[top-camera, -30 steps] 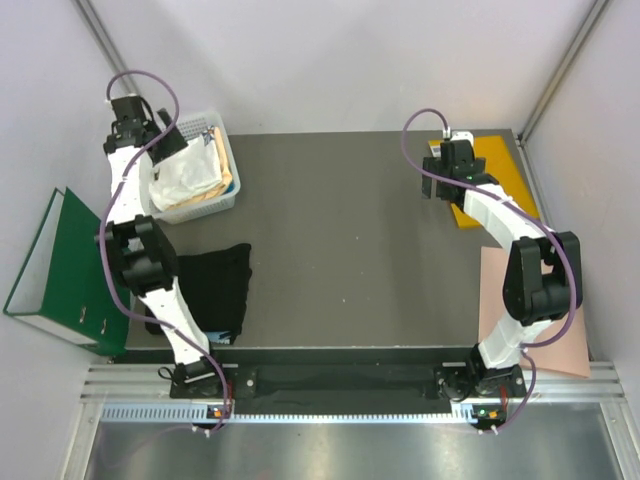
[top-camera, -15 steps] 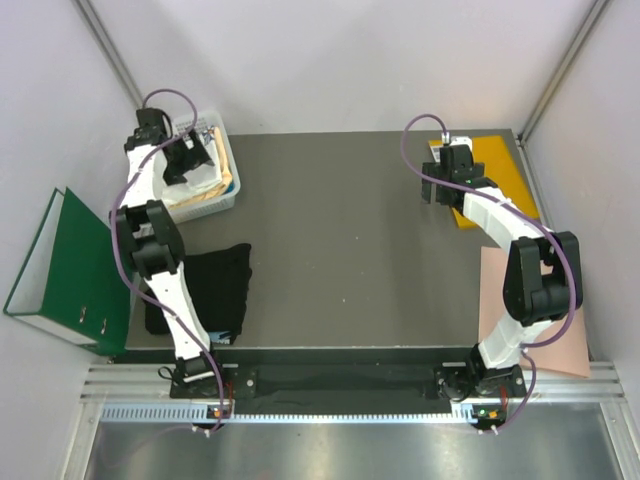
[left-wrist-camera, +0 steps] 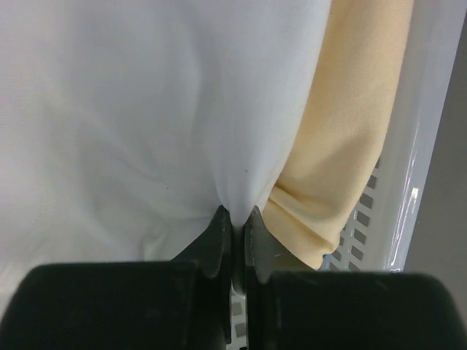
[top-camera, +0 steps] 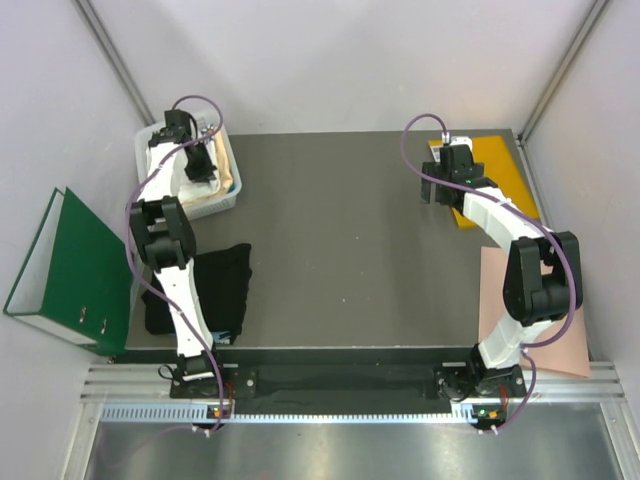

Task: Fold and stack the t-shirts
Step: Grab crumpled tshirt from bin with the left arm

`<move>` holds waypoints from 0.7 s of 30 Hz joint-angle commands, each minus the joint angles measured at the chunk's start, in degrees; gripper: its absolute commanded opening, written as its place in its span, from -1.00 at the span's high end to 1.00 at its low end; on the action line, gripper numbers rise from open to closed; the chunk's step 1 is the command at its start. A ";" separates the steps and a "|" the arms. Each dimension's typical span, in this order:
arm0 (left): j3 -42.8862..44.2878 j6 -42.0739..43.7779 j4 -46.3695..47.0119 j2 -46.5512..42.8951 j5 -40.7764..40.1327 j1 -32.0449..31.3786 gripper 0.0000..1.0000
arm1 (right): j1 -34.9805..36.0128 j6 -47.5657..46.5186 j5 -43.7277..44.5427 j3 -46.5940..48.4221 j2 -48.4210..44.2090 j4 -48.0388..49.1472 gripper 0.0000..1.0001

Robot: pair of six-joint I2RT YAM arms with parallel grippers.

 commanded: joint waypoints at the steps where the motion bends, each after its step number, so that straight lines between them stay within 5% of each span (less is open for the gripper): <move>1: 0.82 -0.79 -0.05 -6.80 -7.71 0.37 1.00 | 0.66 1.08 -1.36 0.98 -0.46 1.82 -0.99; 7: -6.56 -1.49 6.70 -17.70 -16.51 0.63 1.00 | 1.19 1.17 -1.54 -0.07 -0.90 1.82 -1.00; 13: -7.27 -1.49 6.63 -20.18 -16.35 0.81 1.00 | 1.37 1.26 -1.62 -0.07 -0.82 2.00 -0.99; 21: -11.24 -4.92 20.60 -29.59 3.77 -3.49 1.00 | 1.45 2.40 -1.71 0.01 -0.82 1.65 -0.99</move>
